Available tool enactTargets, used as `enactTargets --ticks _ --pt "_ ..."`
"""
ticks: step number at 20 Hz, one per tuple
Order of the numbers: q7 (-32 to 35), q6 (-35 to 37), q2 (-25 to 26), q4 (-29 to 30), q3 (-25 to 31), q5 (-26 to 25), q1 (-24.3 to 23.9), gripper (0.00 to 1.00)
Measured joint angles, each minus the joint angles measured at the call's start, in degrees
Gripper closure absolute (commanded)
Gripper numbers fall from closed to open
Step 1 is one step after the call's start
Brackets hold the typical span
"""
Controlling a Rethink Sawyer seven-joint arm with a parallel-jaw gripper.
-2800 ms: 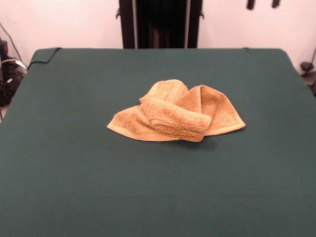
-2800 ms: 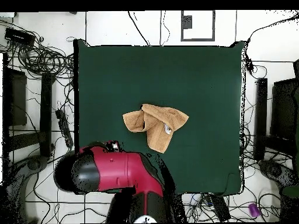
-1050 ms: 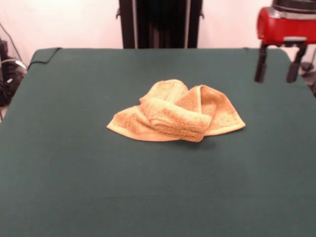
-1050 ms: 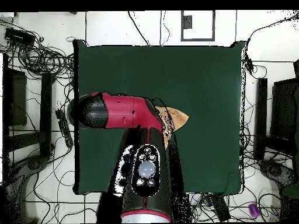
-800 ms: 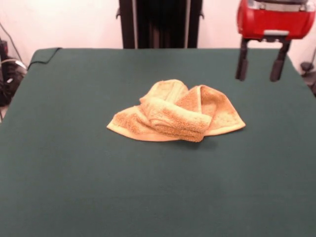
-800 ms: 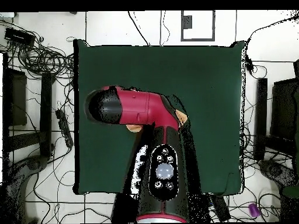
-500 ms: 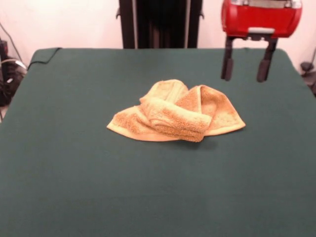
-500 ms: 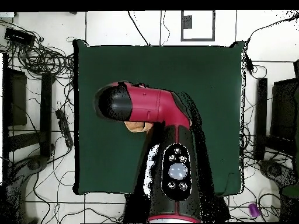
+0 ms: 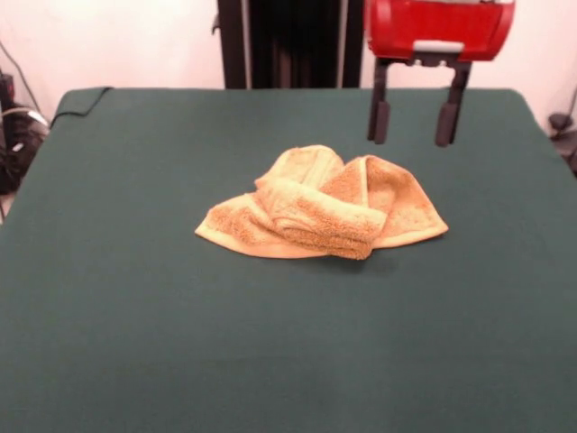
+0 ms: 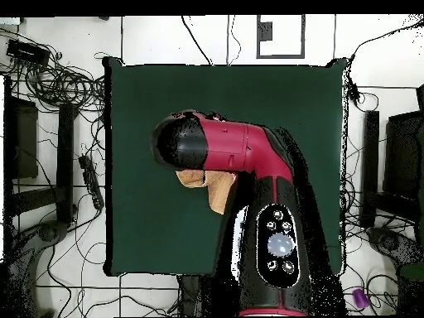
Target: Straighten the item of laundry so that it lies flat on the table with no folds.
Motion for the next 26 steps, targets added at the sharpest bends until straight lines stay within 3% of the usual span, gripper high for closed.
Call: enactTargets --ticks 13,26 --pt "0.0 0.0 0.22 -0.01 3.87 -4.18 -5.47 0.0" --pt "0.0 -1.49 0.68 -0.01 5.74 -6.51 -6.72 0.0"
